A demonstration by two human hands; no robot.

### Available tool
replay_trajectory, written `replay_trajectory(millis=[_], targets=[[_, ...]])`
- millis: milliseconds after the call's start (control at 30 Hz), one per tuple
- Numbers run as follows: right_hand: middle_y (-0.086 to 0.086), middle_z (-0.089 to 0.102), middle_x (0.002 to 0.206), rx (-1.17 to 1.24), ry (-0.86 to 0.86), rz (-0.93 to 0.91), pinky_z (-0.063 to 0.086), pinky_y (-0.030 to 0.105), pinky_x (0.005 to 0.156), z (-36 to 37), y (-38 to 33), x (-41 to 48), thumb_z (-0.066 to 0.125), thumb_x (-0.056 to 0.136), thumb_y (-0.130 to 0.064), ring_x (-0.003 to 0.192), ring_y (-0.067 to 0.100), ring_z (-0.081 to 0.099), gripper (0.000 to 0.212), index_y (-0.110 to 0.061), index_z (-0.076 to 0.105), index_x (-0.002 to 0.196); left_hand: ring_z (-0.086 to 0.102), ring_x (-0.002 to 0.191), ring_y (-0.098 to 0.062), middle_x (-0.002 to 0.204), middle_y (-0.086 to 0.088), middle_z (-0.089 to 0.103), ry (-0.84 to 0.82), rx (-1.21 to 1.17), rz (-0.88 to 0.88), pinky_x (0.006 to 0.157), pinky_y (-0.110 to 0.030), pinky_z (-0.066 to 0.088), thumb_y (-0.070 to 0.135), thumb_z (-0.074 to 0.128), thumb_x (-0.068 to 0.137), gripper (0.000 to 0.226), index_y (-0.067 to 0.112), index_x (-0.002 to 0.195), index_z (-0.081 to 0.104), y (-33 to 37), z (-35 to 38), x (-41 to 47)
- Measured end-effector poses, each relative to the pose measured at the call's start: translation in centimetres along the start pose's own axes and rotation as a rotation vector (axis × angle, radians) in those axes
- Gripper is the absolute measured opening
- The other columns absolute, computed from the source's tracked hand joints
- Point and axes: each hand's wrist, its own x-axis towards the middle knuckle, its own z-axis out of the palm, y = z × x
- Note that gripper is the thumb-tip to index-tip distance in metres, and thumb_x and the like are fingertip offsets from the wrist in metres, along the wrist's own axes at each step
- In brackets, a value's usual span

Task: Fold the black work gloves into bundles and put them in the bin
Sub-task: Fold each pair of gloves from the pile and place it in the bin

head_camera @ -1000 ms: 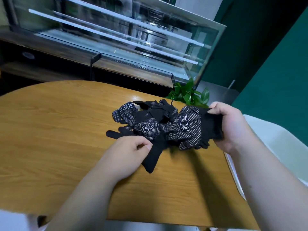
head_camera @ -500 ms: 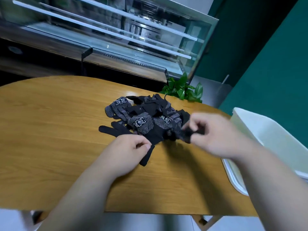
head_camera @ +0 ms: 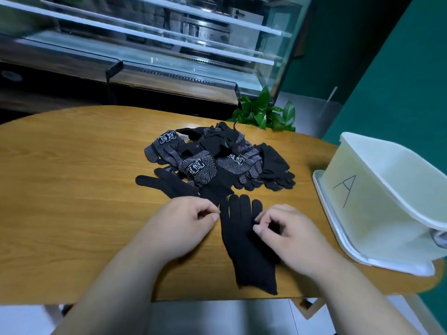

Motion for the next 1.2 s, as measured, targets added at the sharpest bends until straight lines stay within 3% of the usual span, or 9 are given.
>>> replay_trajectory(millis=[100, 200, 267, 400, 700, 800, 933, 1100, 1200], targets=[[-0.017, 0.062, 0.097, -0.06, 0.056, 0.064, 0.044, 0.033, 0.094, 1.3, 1.4, -0.2, 0.075, 0.081, -0.036, 0.106, 0.009, 0.054, 0.015, -0.031, 0.062, 0.083, 0.057, 0.086, -0.001, 0.088, 0.018, 0.06, 0.042, 0.082, 0.04, 0.081, -0.031, 0.05, 0.037, 0.066, 0.09, 0.005, 0.037, 0.093, 0.07, -0.1, 0.5, 0.0], [-0.026, 0.051, 0.12, -0.121, -0.05, 0.017, 0.033, 0.027, 0.106, 2.1, 1.1, -0.4, 0.068, 0.074, -0.063, 0.122, 0.001, 0.041, 0.045, -0.038, 0.064, 0.111, 0.052, 0.083, -0.002, 0.089, 0.015, 0.051, 0.064, 0.192, 0.005, 0.073, -0.029, 0.047, 0.046, 0.072, 0.083, 0.017, 0.034, 0.088, 0.061, -0.4, 0.6, -0.1], [-0.026, 0.039, 0.133, -0.17, -0.153, -0.008, 0.021, 0.021, 0.108, 2.2, 0.4, -0.2, 0.069, 0.078, -0.064, 0.128, -0.004, 0.026, 0.055, -0.042, 0.057, 0.127, 0.05, 0.082, -0.002, 0.087, 0.014, 0.049, 0.085, 0.246, -0.005, 0.068, -0.028, 0.041, 0.053, 0.076, 0.076, 0.031, 0.033, 0.084, 0.053, -0.8, 0.8, 0.0], [-0.027, 0.029, 0.142, -0.128, -0.235, -0.027, 0.016, 0.017, 0.104, 2.1, 0.2, 0.4, 0.07, 0.08, -0.062, 0.131, -0.005, 0.017, 0.058, -0.045, 0.052, 0.133, 0.048, 0.085, -0.011, 0.084, 0.014, 0.048, 0.153, 0.347, -0.008, 0.071, -0.03, 0.039, 0.058, 0.074, 0.074, 0.038, 0.031, 0.079, 0.048, -1.2, 1.9, 0.3], [-0.032, 0.023, 0.145, -0.114, -0.275, -0.043, 0.015, 0.02, 0.105, 1.5, 0.5, 0.1, 0.069, 0.08, -0.063, 0.14, 0.002, 0.012, 0.06, -0.048, 0.049, 0.134, 0.051, 0.084, -0.014, 0.076, 0.011, 0.055, 0.194, 0.291, -0.036, 0.077, -0.038, 0.048, 0.029, 0.063, 0.078, 0.017, 0.027, 0.064, 0.053, -1.4, 1.6, 0.3], [-0.032, 0.023, 0.142, -0.077, -0.258, -0.043, 0.018, 0.023, 0.112, 1.6, 0.5, -0.1, 0.072, 0.079, -0.06, 0.142, 0.002, 0.013, 0.058, -0.048, 0.05, 0.131, 0.05, 0.085, -0.012, 0.077, 0.012, 0.055, 0.228, 0.226, -0.017, 0.078, -0.039, 0.048, 0.041, 0.068, 0.079, 0.022, 0.029, 0.068, 0.053, -1.5, 1.3, 0.1], [-0.034, 0.025, 0.132, -0.034, -0.2, -0.046, 0.028, 0.026, 0.112, 1.9, 0.6, -0.2, 0.075, 0.076, -0.059, 0.136, 0.0, 0.023, 0.055, -0.047, 0.053, 0.125, 0.045, 0.085, -0.013, 0.082, 0.013, 0.05, 0.227, 0.4, -0.086, 0.073, -0.035, 0.042, 0.072, 0.068, 0.068, 0.049, 0.031, 0.08, 0.045, -1.6, 1.9, 0.2], [-0.036, 0.038, 0.124, 0.112, -0.015, -0.018, 0.037, 0.018, 0.098, 1.8, 0.8, -0.1, 0.07, 0.083, -0.048, 0.122, -0.006, 0.041, 0.03, -0.041, 0.063, 0.111, 0.051, 0.087, -0.017, 0.079, 0.011, 0.051, 0.311, 0.433, -0.093, 0.07, -0.032, 0.039, 0.044, 0.067, 0.083, 0.029, 0.025, 0.071, 0.049, -2.1, 1.3, 0.2], [-0.032, 0.048, 0.112, 0.156, 0.14, 0.02, 0.033, 0.005, 0.086, 1.8, 1.0, 0.3, 0.07, 0.084, -0.036, 0.112, -0.008, 0.048, 0.013, -0.036, 0.068, 0.097, 0.051, 0.073, -0.008, 0.072, 0.011, 0.054, 0.323, 0.236, -0.11, 0.064, -0.03, 0.034, 0.035, 0.068, 0.084, 0.028, 0.02, 0.067, 0.052, -2.0, 0.1, 0.3]])
